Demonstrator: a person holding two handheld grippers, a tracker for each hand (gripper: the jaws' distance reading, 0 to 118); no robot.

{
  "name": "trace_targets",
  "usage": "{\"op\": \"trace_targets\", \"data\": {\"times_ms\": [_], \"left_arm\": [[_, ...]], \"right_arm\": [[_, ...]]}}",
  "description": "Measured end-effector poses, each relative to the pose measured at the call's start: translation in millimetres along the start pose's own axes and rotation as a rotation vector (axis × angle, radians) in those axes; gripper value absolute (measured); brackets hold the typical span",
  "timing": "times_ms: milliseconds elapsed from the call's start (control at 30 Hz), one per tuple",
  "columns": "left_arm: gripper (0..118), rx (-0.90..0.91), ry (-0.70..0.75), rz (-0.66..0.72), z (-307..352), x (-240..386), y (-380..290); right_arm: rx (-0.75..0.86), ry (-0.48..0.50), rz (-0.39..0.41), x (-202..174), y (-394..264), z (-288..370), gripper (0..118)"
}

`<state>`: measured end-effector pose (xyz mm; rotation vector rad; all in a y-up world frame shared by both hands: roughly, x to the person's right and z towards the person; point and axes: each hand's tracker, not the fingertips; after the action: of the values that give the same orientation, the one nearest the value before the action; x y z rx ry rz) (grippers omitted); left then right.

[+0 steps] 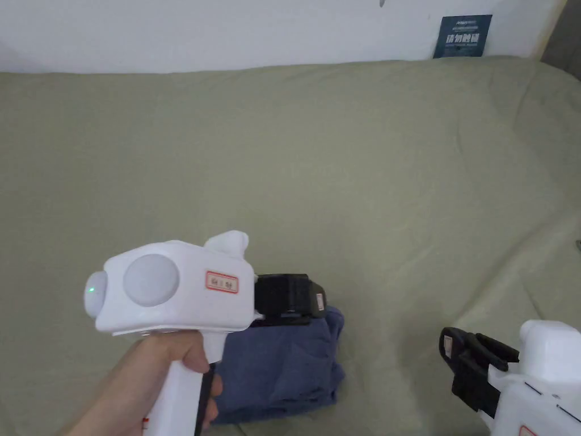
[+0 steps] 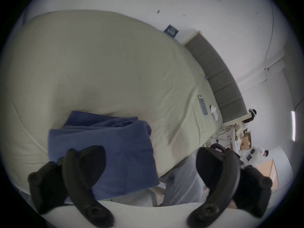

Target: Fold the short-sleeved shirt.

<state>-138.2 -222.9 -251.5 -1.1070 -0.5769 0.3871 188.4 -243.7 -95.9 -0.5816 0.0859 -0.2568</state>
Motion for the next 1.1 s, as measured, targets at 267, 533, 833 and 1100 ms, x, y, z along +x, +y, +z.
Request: {"op": "trace_targets", "data": {"times_ms": [267, 533, 833, 1100], "left_arm": [[2, -0.090, -0.242, 0.085, -64, -50, -18], [2, -0.179, -0.282, 0.200, -129, -64, -32], [2, 0.030, -0.135, 0.099, 9, -85, -13], [2, 0.009, 0.046, 0.156, 56, -151, -28]], "right_arm": [[-0.049, 0.006, -0.009, -2, -6, -13, 2], [-0.130, 0.016, -0.022, 1, -11, -24, 2], [-0.329, 0.412, -0.085, -47, 1, -99, 2], [-0.575, 0.635, -0.340, -38, -19, -221, 2]]}}
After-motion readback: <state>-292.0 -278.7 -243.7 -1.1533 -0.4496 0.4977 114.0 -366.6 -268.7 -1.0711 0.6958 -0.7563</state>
